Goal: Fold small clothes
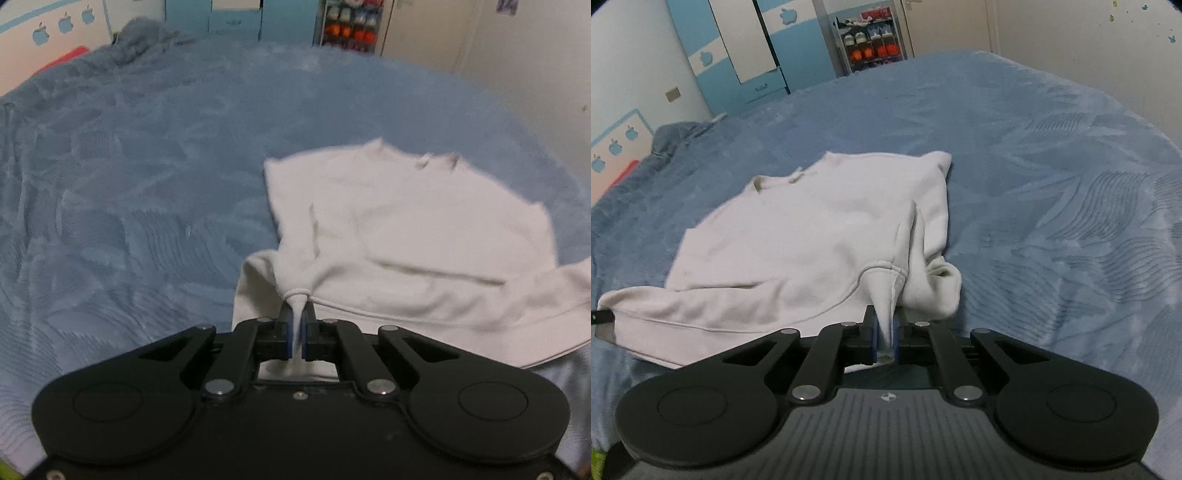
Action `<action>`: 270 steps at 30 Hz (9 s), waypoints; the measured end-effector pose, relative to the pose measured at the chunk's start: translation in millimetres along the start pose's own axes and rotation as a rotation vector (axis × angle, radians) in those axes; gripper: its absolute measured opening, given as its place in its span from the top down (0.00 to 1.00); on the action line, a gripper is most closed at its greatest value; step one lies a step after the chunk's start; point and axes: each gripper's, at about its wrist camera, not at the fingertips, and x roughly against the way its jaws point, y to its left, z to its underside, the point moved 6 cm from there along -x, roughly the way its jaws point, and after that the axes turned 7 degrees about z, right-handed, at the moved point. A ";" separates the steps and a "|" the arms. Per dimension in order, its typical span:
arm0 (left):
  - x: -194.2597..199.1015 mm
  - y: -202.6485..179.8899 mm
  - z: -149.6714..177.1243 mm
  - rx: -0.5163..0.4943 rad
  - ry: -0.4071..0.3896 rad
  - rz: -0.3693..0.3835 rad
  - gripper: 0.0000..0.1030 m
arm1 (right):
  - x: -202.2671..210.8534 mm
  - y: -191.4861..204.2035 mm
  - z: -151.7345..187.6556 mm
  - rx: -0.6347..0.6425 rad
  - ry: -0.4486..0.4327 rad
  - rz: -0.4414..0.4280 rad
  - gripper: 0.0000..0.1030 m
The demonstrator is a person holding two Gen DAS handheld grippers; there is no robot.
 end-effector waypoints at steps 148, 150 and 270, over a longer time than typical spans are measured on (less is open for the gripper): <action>-16.7 42.2 1.1 -0.077 -0.119 -0.031 0.55 | -26.1 34.1 4.8 0.099 -0.276 0.271 0.79; -37.7 29.3 -2.2 -0.079 -0.126 -0.015 0.55 | -52.2 49.7 -6.5 0.100 -0.285 0.233 0.79; -132.7 21.6 -40.2 -0.357 -0.173 -0.254 0.35 | -170.1 19.1 -67.5 0.218 -0.250 0.361 0.62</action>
